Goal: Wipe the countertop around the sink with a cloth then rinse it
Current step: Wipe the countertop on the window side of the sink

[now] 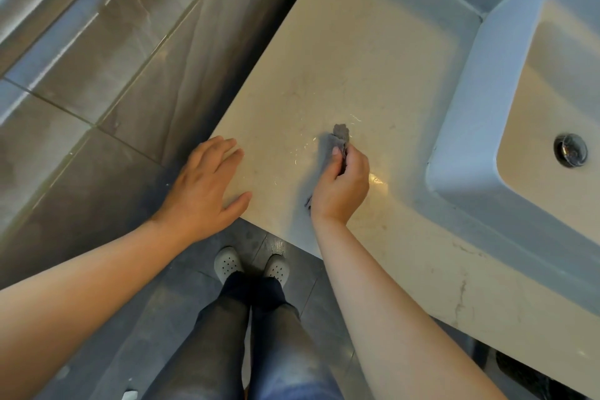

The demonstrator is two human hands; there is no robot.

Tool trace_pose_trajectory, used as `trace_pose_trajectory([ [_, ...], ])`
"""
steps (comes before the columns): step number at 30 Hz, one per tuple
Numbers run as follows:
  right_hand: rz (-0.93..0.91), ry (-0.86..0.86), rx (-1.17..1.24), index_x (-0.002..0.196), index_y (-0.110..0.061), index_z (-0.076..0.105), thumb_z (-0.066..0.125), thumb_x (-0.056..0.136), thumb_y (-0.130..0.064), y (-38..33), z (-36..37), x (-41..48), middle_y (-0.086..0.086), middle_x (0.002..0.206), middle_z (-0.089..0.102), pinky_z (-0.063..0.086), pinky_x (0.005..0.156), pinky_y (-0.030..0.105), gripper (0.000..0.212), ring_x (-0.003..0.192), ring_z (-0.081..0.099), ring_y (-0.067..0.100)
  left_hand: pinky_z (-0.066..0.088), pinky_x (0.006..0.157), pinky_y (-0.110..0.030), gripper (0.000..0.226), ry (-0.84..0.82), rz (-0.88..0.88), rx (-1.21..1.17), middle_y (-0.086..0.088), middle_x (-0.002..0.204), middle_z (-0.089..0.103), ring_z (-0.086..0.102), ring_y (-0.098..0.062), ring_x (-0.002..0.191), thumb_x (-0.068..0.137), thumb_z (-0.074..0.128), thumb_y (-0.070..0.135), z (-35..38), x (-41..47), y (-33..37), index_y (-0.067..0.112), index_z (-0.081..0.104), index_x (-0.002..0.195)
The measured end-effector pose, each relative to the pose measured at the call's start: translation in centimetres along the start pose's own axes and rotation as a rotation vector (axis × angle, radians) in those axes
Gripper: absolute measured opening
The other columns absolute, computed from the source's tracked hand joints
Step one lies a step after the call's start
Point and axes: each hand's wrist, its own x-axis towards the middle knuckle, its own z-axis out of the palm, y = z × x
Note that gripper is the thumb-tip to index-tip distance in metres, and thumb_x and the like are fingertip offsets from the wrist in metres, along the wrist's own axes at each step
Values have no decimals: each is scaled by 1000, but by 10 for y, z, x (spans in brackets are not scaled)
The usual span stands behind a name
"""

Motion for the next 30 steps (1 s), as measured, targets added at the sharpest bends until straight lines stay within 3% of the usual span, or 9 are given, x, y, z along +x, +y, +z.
trace_pose_trajectory([
  [4,-49,-108,42,99,-6,67,57,92,-11,-9,5,-10,0,92,63,35,70,0,13,81,52,7,27,111,-42,71,5,-5,-32,-17,142,41,30,-34,135,84,44,51,0,0,1,-1,49,132],
  [7,-41,-226,133,87,-14,67,59,90,-11,-18,-8,-6,-9,79,59,36,66,4,9,74,52,-1,26,110,-39,70,12,-2,-38,-17,142,42,29,-32,135,85,44,50,-1,-1,0,-1,49,132],
  [12,-41,-46,153,83,-15,65,58,91,-20,-8,-45,39,-7,76,58,39,64,17,12,68,47,1,26,111,-40,71,-3,-16,-26,-15,145,38,26,-31,137,85,42,52,0,-1,0,1,46,136],
  [16,-63,-60,4,69,-23,48,54,92,-18,7,-58,84,-15,60,42,29,53,11,24,55,39,0,28,111,-44,72,-15,-38,-15,-14,146,37,26,-31,138,85,42,53,1,-1,3,2,46,136],
  [19,-57,-68,-94,59,-21,37,52,92,-14,19,-49,103,-11,53,33,23,48,18,37,49,34,4,29,111,-44,72,-20,-40,-13,-14,145,38,27,-31,137,85,42,52,1,-1,2,1,47,135],
  [22,-65,-105,-110,75,-15,55,51,93,-15,27,-32,103,-7,71,50,30,59,18,19,65,42,7,28,111,-43,71,-25,-44,-2,-15,144,39,29,-33,136,85,43,52,1,0,3,0,48,134],
  [25,-72,-80,-48,101,-10,65,52,94,-15,28,-18,95,-6,95,57,33,69,2,16,84,49,5,29,111,-46,71,-34,-62,-1,-15,144,39,29,-34,137,85,44,52,2,0,5,0,47,134],
  [30,-122,-132,-6,104,-7,65,53,93,-13,13,5,84,-1,98,61,33,73,-1,17,85,49,4,28,111,-44,70,-27,-73,-11,-15,143,40,29,-32,136,85,44,51,-1,1,9,0,49,133],
])
